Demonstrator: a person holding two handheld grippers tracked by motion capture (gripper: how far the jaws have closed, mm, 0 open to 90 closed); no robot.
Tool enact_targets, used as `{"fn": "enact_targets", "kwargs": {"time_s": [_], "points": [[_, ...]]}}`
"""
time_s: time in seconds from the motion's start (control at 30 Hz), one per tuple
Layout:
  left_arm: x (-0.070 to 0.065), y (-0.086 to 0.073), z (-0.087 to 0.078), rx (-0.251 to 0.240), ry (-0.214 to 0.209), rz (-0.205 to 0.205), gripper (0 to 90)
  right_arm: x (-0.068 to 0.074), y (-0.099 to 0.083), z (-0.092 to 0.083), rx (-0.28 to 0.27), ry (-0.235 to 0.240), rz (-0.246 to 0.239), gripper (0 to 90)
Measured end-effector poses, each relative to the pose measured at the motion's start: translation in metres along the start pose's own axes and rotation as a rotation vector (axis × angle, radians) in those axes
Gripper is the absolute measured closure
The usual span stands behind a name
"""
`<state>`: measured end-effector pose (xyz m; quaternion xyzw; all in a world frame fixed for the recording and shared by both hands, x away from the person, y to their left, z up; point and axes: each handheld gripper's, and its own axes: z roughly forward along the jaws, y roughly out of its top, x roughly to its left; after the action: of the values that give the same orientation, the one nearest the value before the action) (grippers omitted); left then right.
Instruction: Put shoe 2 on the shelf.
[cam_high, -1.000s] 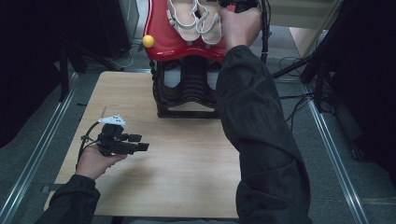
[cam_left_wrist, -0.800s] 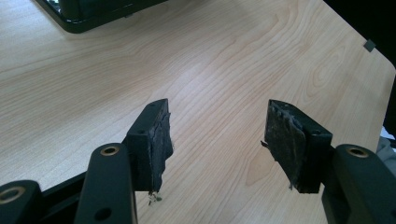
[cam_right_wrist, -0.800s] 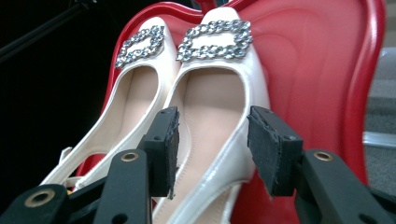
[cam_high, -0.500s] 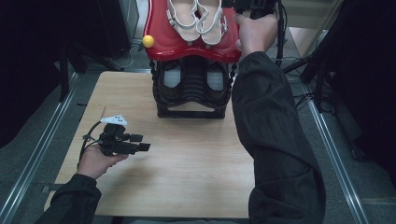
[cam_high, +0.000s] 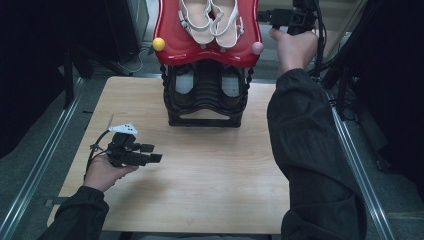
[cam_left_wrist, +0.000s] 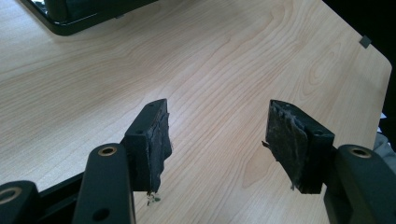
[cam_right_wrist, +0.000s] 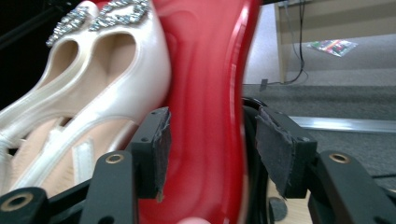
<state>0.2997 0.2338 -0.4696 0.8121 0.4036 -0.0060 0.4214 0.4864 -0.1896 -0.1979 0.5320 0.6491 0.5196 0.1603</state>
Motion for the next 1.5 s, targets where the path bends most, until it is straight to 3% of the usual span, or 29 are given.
{"fn": "enact_targets", "kwargs": {"time_s": [0.5,0.83,1.07,1.23,1.5], "points": [[0.001,0.0,0.0,0.004,0.01,-0.003,39.4,-0.029,-0.03,-0.02,-0.024,-0.049,-0.015,41.5],[0.002,0.0,0.001,-0.011,0.014,-0.014,39.3,-0.052,-0.059,-0.026,-0.013,-0.047,0.019,40.9],[0.003,0.0,0.0,-0.009,0.018,-0.012,39.2,-0.058,-0.094,-0.024,0.025,-0.017,0.004,41.1],[0.004,-0.001,0.0,-0.002,0.023,-0.004,39.2,-0.062,-0.114,-0.027,0.049,-0.021,-0.015,41.1],[0.003,-0.001,0.0,0.002,0.022,-0.01,39.2,-0.056,-0.149,-0.028,0.075,0.03,-0.042,41.5]]}}
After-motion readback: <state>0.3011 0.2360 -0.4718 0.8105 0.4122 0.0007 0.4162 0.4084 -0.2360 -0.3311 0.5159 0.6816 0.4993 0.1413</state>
